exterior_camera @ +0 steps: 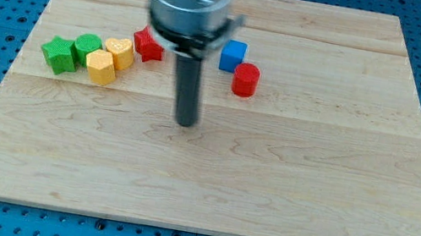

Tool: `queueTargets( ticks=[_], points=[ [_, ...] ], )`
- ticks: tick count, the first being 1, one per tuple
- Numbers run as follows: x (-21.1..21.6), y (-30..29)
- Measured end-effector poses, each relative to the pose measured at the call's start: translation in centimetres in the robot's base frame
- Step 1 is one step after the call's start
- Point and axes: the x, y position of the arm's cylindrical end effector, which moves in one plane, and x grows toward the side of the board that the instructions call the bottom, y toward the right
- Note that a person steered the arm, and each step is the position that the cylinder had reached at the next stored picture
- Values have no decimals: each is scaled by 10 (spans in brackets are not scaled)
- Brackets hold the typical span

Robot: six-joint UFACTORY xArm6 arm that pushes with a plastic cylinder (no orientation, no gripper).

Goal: Point your arm to the red circle

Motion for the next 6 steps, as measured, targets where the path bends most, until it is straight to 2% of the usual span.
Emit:
queueTargets(
  ticks=[1, 2, 3, 4, 6],
  points=[
    [-4, 74],
    [-28, 123],
    [-48, 124],
    [-58, 98],
    [-66, 75]
  ],
)
